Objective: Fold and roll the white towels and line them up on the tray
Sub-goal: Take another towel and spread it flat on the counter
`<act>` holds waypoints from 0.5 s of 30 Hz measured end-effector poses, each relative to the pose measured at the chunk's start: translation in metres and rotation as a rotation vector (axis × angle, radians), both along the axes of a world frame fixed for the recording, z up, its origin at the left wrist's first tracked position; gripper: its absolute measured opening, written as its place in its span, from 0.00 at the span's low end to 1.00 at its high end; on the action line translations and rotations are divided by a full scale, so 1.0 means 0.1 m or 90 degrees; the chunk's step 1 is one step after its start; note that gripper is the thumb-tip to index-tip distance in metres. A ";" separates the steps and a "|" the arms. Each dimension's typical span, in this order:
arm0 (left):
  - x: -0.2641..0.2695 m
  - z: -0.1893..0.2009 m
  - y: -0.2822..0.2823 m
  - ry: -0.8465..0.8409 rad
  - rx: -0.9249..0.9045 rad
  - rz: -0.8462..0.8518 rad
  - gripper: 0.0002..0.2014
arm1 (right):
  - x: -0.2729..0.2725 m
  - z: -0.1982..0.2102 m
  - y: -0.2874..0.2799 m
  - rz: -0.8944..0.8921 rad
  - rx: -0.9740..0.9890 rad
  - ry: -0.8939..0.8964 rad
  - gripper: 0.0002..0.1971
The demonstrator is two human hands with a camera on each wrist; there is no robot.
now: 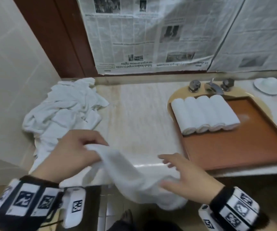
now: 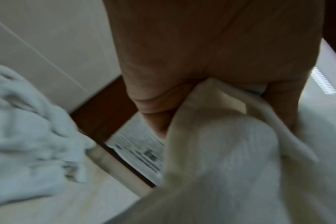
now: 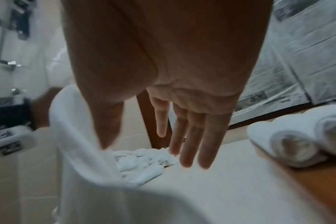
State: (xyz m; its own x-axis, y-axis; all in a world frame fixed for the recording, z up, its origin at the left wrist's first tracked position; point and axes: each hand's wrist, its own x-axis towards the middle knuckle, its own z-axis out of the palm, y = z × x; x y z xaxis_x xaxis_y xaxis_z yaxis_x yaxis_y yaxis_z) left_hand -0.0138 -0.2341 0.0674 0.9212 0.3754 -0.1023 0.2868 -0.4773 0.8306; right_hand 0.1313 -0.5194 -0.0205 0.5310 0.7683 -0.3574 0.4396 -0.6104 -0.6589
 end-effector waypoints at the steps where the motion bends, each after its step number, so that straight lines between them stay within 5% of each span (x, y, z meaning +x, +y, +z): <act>1: 0.09 0.05 -0.15 0.029 0.016 -0.051 0.03 | -0.11 0.00 0.10 0.019 0.026 0.026 0.40; 3: 0.24 0.03 -0.34 0.078 0.047 -0.135 0.03 | -0.28 0.03 0.29 0.006 0.116 0.063 0.37; 7: 0.39 -0.16 -0.35 0.110 0.066 -0.155 0.06 | -0.33 0.07 0.43 -0.065 0.234 0.056 0.04; 15: 0.10 -0.61 -0.07 0.032 -0.345 -0.139 0.12 | -0.27 0.20 0.38 -0.146 0.355 0.213 0.11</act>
